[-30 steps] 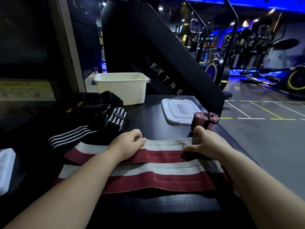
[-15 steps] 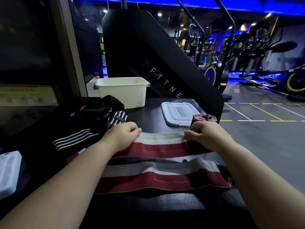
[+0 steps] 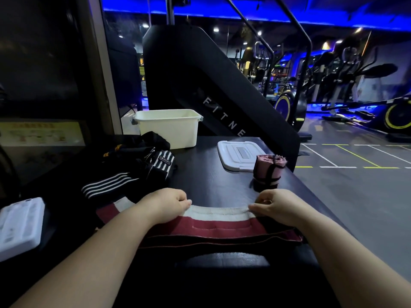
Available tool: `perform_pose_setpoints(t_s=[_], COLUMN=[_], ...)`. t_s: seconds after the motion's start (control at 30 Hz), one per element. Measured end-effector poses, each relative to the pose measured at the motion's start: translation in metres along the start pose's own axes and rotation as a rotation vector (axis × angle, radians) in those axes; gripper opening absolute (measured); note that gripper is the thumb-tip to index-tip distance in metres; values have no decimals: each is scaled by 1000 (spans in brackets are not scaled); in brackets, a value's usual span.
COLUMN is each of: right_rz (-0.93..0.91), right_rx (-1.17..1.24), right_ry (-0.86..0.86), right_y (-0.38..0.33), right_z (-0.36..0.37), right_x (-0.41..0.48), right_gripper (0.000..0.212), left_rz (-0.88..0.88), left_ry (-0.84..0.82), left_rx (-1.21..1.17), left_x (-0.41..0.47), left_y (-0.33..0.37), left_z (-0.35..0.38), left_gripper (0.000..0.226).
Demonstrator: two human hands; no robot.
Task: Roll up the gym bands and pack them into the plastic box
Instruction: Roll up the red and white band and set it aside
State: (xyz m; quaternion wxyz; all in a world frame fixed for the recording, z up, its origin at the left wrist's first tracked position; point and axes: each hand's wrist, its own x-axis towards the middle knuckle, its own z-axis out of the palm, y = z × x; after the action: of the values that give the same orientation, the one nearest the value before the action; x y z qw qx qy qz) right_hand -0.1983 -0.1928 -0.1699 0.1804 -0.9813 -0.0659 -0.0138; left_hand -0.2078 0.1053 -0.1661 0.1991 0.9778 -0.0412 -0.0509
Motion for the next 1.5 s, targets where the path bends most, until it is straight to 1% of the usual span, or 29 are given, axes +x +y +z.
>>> perform_pose_setpoints(t_s=[0.13, 0.2, 0.33, 0.43, 0.47, 0.53, 0.63, 0.73, 0.83, 0.93, 1.0, 1.1, 1.17, 1.23, 1.3, 1.37, 1.4, 1.5], right_rz=[-7, -22, -37, -53, -58, -70, -120, -245, -371, -414, -395, -372, -381, -357, -234, -87, -46, 10], right_rx=[-46, -66, -89, -118, -130, -121, -121, -133, -112, -92, -38, 6, -46, -162, -234, -185, -134, 40], right_ry=[16, 25, 39, 44, 44, 62, 131, 230, 273, 321, 345, 357, 370, 412, 423, 345, 314, 270], right_y=[9, 13, 15, 17, 18, 18, 17, 21, 30, 39, 44, 54, 63, 72, 78, 83, 86, 93], right_z=[12, 16, 21, 22, 22, 22, 21, 20, 19, 19, 18, 11, 6, 2, -1, -1, -1, 2], right_x=[-4, -5, -8, -9, -9, -10, -15, -20, -25, -28, -30, -32, -34, -36, -39, -41, -41, -42], right_gripper=[35, 39, 43, 45, 45, 46, 38, 28, 18, 17, 19, 25, 26, 26, 33, 43, 46, 45], left_rz=[-61, -59, -28, 7, 23, 87, 162, 206, 238, 288, 329, 338, 333, 334, 325, 313, 306, 294], left_ry=[-17, 4, 26, 13, 6, -3, -9, -20, -12, 36, 47, 0, -19, -23, -45, -68, -73, -71], left_rx=[200, 246, 186, 10, -19, 53, 312, 494, 512, 441, 337, 188, 190, 196, 187, 175, 164, 133], left_x=[-9, -14, -16, -14, -14, -13, -10, -7, -7, -6, -5, -1, 3, 6, 9, 11, 12, 14], left_y=[2, 5, 11, 22, 28, 42, 57, 69, 84, 102, 113, 126, 131, 134, 138, 141, 143, 149], left_z=[11, 16, 17, 17, 17, 19, 22, 25, 35, 50, 60, 72, 77, 79, 80, 80, 81, 84], left_gripper=[36, 37, 26, 34, 33, 30, 31, 33, 38, 39, 36, 32, 32, 33, 33, 35, 36, 40])
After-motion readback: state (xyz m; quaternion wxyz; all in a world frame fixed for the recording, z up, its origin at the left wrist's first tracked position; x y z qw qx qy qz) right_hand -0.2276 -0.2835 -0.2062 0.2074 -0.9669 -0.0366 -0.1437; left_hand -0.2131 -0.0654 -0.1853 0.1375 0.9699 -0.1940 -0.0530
